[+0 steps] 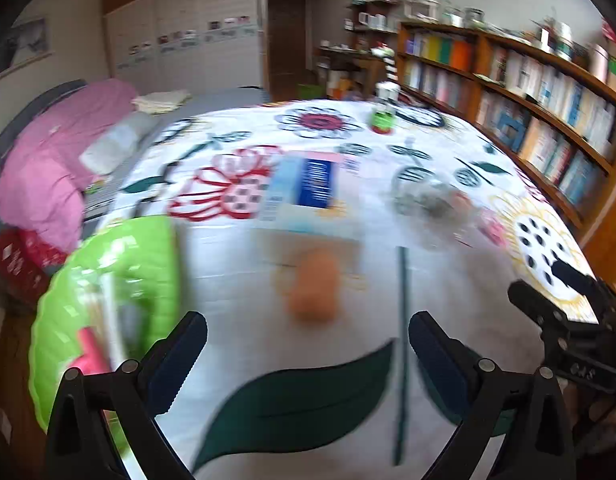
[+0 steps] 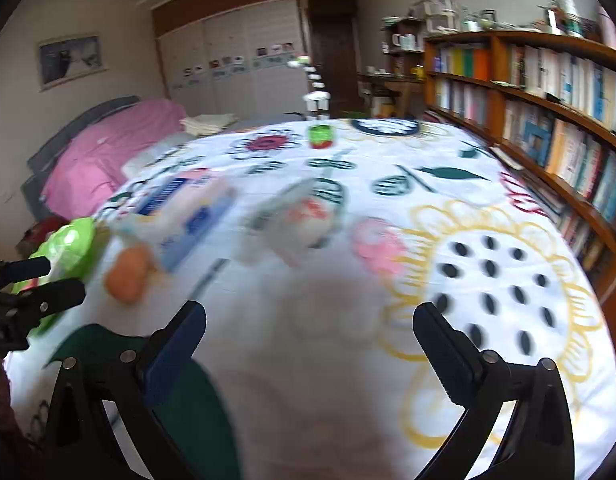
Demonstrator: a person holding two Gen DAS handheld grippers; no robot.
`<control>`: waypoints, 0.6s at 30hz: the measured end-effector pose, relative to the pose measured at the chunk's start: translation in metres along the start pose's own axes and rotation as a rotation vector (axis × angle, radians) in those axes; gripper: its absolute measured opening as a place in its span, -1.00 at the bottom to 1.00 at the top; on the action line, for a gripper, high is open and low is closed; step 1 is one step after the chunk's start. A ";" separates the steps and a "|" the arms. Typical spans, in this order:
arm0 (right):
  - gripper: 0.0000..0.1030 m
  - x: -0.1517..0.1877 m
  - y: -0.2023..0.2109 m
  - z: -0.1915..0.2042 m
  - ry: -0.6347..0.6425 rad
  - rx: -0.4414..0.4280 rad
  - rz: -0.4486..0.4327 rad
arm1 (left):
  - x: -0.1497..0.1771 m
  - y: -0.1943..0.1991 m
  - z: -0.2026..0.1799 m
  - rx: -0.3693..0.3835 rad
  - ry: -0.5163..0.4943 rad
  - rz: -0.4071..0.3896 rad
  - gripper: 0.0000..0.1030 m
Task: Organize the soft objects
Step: 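Move both tools away from the tray back over the clear bags on the bed, then grasp the small clear bag with the pink item using the right tool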
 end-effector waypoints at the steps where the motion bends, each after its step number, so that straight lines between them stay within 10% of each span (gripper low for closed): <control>1: 1.00 0.001 0.000 -0.007 -0.008 0.010 0.007 | 0.000 -0.002 -0.007 0.021 -0.001 0.006 1.00; 18: 1.00 -0.017 -0.036 -0.064 -0.019 0.018 0.091 | -0.008 -0.036 -0.054 0.064 -0.057 0.053 1.00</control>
Point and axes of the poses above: each gripper's, at about its wrist camera, not at the fingertips, and y roughly against the way its jaws point, z to its left, x to its underside, the point moved 7 cm from there along -y, roughly the way its jaws point, and after that the axes turned 11 degrees about -z, right-handed, at the moved point
